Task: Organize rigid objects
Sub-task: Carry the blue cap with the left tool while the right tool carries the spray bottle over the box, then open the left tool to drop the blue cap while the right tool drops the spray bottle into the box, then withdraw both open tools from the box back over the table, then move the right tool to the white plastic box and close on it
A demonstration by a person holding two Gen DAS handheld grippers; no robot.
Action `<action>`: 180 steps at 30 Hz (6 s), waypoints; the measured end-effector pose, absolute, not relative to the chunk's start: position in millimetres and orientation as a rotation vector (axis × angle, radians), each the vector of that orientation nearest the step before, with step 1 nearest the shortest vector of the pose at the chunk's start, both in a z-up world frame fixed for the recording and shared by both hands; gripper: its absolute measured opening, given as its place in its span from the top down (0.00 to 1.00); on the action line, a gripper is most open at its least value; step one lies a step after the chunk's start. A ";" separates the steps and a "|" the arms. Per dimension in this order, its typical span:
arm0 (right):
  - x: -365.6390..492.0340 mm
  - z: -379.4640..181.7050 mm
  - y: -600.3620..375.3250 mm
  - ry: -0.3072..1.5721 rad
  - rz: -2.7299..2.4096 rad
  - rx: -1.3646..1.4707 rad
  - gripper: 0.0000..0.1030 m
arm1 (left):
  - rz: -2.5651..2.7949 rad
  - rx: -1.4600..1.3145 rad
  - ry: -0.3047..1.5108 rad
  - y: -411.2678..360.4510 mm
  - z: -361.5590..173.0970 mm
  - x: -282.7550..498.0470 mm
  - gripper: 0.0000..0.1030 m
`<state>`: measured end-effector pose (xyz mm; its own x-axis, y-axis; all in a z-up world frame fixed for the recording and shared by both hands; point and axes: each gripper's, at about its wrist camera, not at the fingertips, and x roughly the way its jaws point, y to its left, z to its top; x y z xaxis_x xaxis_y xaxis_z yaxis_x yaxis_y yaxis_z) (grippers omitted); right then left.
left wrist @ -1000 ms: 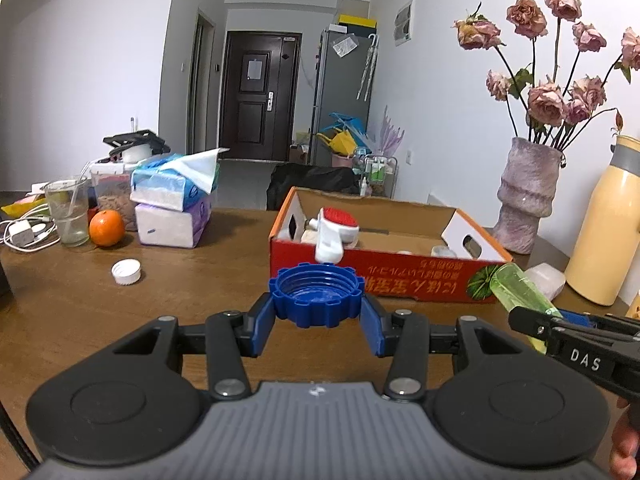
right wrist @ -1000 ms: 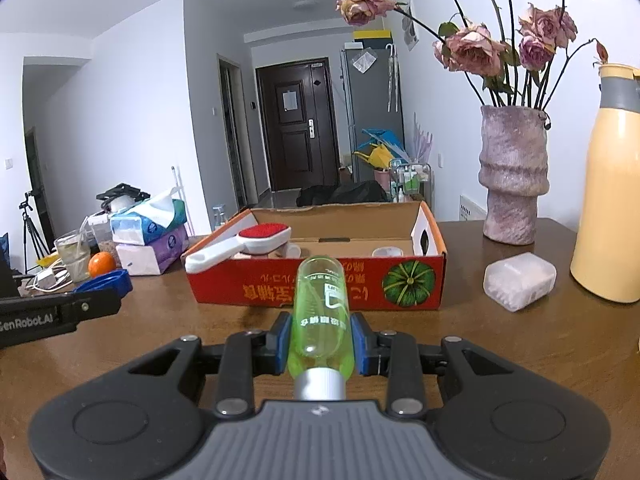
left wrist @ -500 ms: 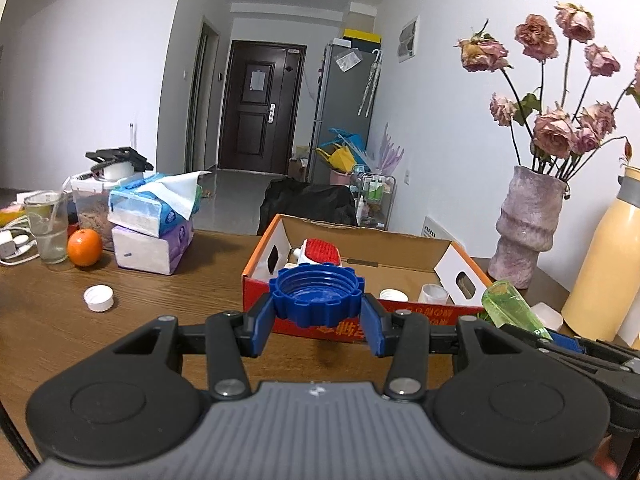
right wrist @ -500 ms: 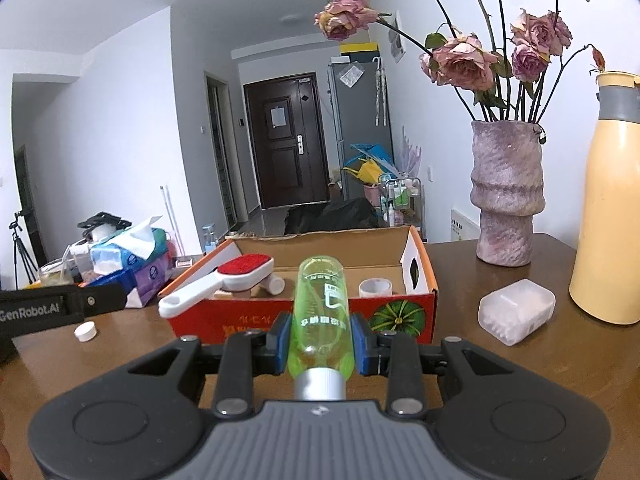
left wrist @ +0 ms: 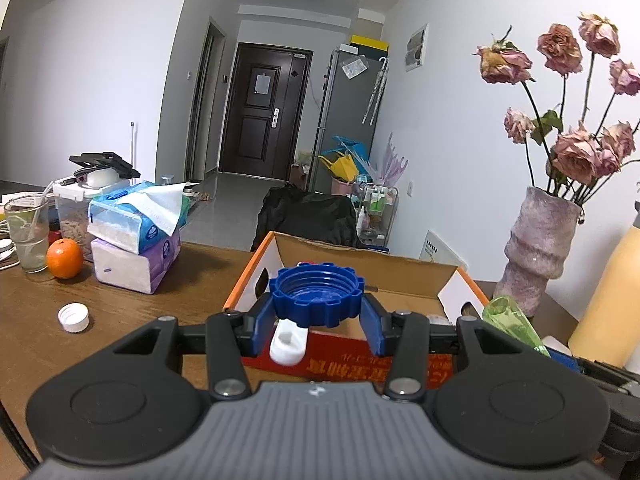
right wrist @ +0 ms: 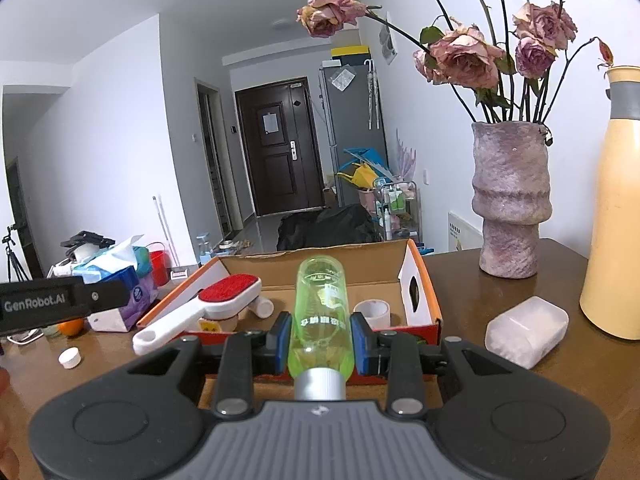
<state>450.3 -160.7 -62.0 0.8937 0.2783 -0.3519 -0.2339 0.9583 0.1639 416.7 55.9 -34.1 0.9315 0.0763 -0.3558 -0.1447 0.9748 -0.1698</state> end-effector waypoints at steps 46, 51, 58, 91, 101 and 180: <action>604.2 -77.5 -114.1 0.430 0.218 0.098 0.71 | 0.127 -0.189 0.449 65.4 -51.0 591.8 0.55; 616.4 -79.4 -113.0 0.457 0.217 0.092 0.71 | 0.129 -0.181 0.475 65.6 -55.5 600.5 0.55; 612.9 -75.9 -110.6 0.517 0.231 0.005 0.66 | 0.109 -0.207 0.481 71.7 -49.5 595.5 0.39; 537.2 -52.3 -138.4 0.412 0.163 -0.030 0.00 | 0.219 -0.148 0.380 88.0 -19.0 505.8 0.00; 491.5 -49.6 -156.8 0.406 0.158 -0.034 0.00 | 0.224 -0.121 0.378 82.0 -19.4 459.0 0.00; 568.9 -140.5 -300.3 0.565 -0.023 -0.097 0.00 | 0.378 -0.158 0.564 184.9 -103.8 380.9 0.00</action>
<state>568.9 -300.3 -140.5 0.8445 -0.0485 -0.5334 -0.0049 0.9952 -0.0982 380.9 184.9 -103.8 0.7785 0.3055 -0.5483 -0.3910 0.9194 -0.0428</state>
